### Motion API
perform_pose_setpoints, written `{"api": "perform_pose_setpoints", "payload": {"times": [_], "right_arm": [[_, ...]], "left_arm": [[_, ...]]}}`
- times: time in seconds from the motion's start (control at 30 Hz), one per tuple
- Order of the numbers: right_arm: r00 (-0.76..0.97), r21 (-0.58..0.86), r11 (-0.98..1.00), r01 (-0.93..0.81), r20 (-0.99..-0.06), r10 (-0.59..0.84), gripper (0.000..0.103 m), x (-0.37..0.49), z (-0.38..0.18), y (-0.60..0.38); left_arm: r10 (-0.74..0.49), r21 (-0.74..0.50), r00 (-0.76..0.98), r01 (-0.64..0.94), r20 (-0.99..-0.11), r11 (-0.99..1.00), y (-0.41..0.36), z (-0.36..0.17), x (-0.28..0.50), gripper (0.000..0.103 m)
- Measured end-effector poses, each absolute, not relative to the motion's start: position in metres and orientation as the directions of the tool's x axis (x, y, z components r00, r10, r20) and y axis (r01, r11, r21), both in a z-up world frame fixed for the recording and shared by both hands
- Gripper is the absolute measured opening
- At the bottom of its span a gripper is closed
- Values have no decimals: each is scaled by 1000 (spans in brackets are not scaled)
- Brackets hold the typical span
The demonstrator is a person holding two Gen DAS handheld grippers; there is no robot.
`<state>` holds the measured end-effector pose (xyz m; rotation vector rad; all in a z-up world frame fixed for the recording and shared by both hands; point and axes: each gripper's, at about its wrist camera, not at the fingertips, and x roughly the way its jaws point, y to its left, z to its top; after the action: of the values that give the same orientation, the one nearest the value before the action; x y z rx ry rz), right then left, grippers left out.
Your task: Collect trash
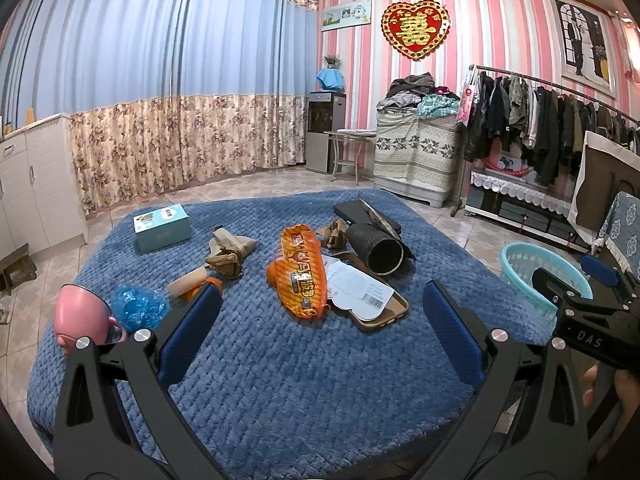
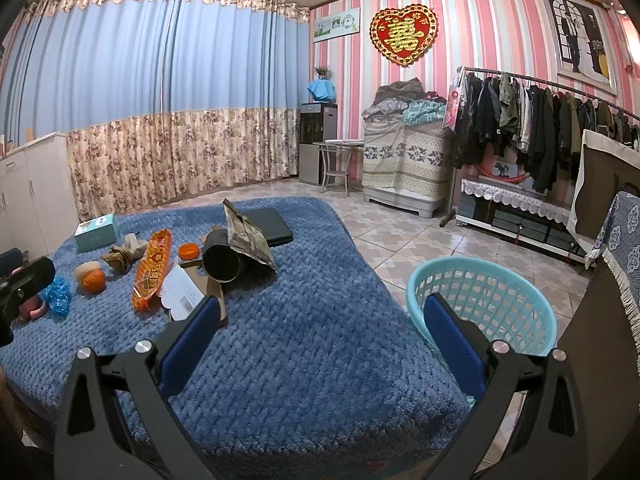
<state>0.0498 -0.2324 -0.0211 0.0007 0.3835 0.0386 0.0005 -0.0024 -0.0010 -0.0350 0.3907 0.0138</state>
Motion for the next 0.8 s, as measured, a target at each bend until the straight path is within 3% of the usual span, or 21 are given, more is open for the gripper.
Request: {"api": "perform_pose_setpoints", "payload": {"times": [0.8], "right_arm": [[925,3,999,-36,-379,35,99,52,-24,-233]], "left_arm": [[75,-5,909,-84,-410,996,36,-25,3,98]]}}
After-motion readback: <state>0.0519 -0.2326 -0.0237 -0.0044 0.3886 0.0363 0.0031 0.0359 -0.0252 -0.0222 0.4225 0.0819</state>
